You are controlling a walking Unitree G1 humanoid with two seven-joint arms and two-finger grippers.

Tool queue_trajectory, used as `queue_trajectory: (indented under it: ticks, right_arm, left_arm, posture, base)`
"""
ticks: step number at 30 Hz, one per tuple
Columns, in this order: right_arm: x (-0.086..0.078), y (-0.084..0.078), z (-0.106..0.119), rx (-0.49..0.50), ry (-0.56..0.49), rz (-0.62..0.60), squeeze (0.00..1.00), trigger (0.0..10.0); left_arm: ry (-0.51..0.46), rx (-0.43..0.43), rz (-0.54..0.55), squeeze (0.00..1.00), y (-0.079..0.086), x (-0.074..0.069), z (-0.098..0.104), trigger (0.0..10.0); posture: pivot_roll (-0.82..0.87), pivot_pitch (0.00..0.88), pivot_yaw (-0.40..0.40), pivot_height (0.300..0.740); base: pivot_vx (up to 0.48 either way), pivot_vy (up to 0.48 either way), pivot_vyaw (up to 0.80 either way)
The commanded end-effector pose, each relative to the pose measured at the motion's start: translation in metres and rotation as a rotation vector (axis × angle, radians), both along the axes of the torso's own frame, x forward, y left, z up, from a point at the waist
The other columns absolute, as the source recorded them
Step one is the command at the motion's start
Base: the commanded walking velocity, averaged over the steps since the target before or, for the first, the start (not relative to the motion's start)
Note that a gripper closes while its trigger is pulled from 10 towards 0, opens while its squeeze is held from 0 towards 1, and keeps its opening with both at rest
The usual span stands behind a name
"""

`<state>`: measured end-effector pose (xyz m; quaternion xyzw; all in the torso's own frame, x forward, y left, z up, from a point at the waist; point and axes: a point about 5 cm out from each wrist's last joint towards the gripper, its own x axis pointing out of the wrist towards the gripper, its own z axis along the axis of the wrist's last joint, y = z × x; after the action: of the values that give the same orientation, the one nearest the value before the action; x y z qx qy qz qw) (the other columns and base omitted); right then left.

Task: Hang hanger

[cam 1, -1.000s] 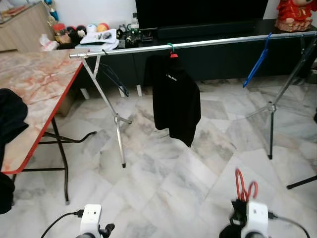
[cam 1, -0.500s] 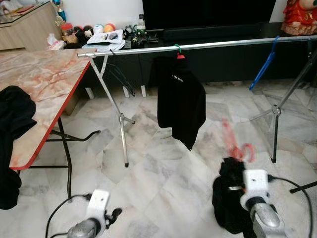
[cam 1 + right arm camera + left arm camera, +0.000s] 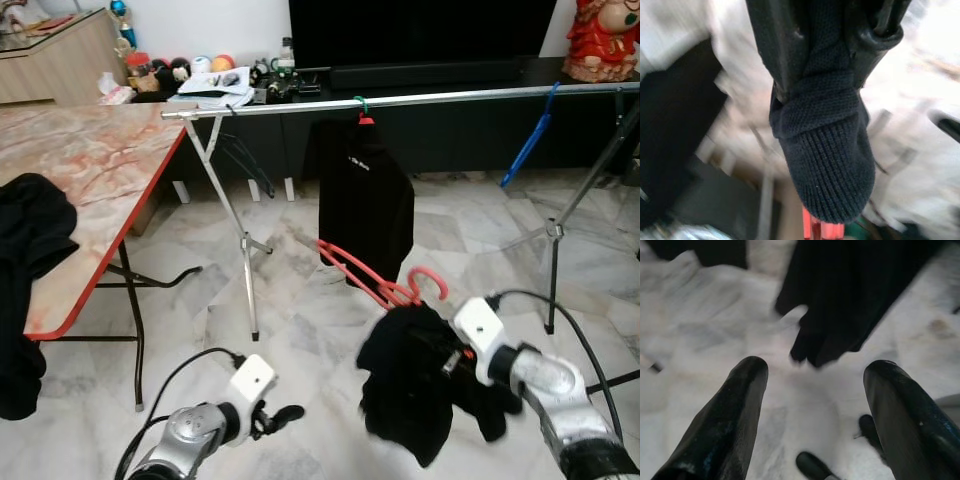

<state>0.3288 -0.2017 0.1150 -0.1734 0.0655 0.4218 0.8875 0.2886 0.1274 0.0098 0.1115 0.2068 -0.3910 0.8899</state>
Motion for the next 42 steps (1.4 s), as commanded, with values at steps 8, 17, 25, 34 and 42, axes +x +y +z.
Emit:
queue_trajectory:
  ticks: [8, 17, 25, 34, 42]
  right_arm:
    - [-0.004, 0.018, 0.015, -0.044, 0.05, 0.272, 0.0, 10.0]
    - [-0.013, 0.016, 0.016, -0.142, 0.132, 0.439, 0.0, 10.0]
    - [-0.003, 0.021, 0.028, -0.142, 0.087, 0.432, 0.0, 10.0]
    - [0.022, 0.039, 0.053, -0.009, -0.067, 0.271, 0.0, 10.0]
    - [0.025, 0.05, 0.056, -0.013, -0.071, 0.315, 0.0, 10.0]
  left_arm:
    - [-0.055, 0.002, 0.008, 0.0, -0.003, 0.014, 0.014, 10.0]
    - [-0.135, 0.047, 0.159, 0.0, -0.001, 0.024, 0.019, 10.0]
    - [-0.097, -0.051, 0.186, 0.0, -0.009, 0.023, 0.018, 10.0]
    - [-0.092, -0.164, 0.057, 0.0, -0.025, 0.025, 0.031, 10.0]
    - [-0.19, -0.221, -0.056, 0.0, -0.047, 0.033, 0.056, 10.0]
  posture:
    - [-0.04, 0.035, 0.03, 0.74]
    - [-0.04, 0.046, 0.013, 0.74]
    - [-0.05, 0.031, 0.009, 0.74]
    - [-0.05, 0.009, 0.01, 0.74]
    - [-0.04, 0.031, -0.016, 0.74]
  base:
    - [0.0, 0.0, 0.0]
    - [0.0, 0.0, 0.0]
    - [0.0, 0.0, 0.0]
    - [0.0, 0.0, 0.0]
    - [0.0, 0.0, 0.0]
